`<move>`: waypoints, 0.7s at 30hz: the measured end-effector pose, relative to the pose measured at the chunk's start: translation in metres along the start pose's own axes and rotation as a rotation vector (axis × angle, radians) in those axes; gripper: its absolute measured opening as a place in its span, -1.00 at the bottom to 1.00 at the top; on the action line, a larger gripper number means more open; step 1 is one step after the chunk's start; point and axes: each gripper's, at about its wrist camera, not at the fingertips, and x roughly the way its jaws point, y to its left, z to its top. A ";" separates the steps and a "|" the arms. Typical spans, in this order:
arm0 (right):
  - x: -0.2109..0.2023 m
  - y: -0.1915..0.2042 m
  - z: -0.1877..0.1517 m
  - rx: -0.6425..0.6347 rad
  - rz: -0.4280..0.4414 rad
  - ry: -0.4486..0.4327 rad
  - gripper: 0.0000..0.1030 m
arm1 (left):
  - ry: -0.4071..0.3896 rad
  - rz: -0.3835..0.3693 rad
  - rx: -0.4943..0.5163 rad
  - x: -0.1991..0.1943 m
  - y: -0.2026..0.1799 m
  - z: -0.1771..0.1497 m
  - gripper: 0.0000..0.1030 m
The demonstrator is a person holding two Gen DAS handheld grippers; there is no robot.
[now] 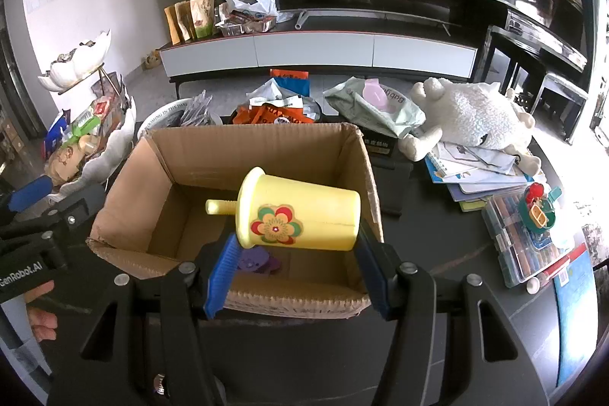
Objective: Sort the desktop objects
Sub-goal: 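Lower the yellow cup into the box and open the right tool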
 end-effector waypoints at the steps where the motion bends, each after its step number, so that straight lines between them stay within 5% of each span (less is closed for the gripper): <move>1: 0.001 0.000 0.000 0.001 0.000 0.003 0.07 | 0.002 -0.001 0.002 0.000 0.000 -0.001 0.99; 21: 0.019 0.007 -0.002 -0.014 -0.014 0.037 0.07 | 0.038 0.003 0.009 0.010 0.000 -0.007 0.99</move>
